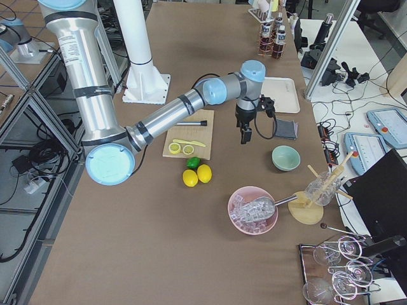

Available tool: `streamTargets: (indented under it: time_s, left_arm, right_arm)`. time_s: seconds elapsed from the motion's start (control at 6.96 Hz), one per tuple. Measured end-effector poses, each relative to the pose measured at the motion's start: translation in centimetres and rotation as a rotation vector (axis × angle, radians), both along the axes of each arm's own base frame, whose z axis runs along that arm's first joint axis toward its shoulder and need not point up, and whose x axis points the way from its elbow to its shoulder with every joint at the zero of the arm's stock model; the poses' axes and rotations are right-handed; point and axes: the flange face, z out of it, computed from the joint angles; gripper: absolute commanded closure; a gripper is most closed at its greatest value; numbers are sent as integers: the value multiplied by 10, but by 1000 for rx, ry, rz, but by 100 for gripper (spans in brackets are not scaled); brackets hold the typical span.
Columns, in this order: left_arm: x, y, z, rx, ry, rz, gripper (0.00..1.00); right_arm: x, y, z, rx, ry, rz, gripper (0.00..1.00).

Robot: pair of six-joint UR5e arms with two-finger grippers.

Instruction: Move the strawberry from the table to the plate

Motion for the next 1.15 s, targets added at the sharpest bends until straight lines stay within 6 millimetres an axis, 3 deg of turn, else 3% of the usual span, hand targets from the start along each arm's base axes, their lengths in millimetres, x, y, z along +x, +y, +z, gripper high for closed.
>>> streamTargets:
  time_s: [0.29, 0.58, 0.86, 1.15]
  left_arm:
    - [-6, 10, 4, -55, 11, -17, 2]
    - [-6, 10, 5, -73, 17, -30, 2]
    - [-6, 11, 5, -76, 19, -33, 2]
    - [-6, 11, 5, -75, 20, -32, 2]
  right_arm:
    - [90, 13, 82, -45, -18, 31, 0]
    - [154, 32, 131, -60, -26, 75, 0]
    - [178, 47, 146, -70, -32, 105, 0]
    - [181, 49, 149, -76, -31, 114, 0]
